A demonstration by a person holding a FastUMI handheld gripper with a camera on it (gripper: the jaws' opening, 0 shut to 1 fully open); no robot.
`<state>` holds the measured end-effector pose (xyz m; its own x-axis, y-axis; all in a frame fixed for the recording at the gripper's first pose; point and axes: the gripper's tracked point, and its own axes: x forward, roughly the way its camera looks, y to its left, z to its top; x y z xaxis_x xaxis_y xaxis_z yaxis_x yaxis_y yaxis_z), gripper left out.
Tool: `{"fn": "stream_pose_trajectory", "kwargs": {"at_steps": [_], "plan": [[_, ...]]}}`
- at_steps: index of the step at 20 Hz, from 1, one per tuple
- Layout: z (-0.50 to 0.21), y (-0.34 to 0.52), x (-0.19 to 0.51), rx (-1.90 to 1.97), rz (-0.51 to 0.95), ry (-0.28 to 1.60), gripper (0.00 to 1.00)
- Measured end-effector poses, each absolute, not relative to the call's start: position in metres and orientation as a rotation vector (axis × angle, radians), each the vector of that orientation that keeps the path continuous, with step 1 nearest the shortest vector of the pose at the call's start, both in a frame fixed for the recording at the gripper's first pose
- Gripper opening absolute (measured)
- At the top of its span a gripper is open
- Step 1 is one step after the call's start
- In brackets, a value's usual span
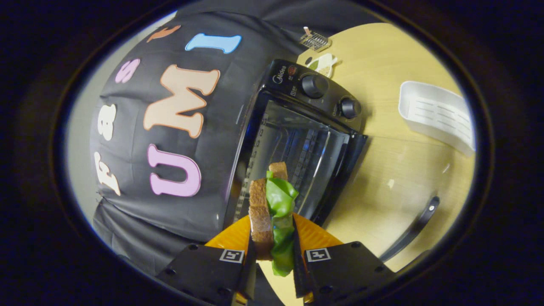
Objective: Open the toaster oven, put the food inside, and close the toaster oven door.
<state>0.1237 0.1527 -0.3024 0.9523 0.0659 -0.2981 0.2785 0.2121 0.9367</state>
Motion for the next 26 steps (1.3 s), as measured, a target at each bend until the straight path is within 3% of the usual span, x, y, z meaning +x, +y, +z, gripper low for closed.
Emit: {"fn": "stream_pose_trajectory", "kwargs": {"at_steps": [17, 26], "plan": [[-0.341, 0.14, 0.233, 1.471, -0.165, 0.143, 0.38], [-0.34, 0.13, 0.239, 1.344, -0.175, 0.114, 0.36]]}}
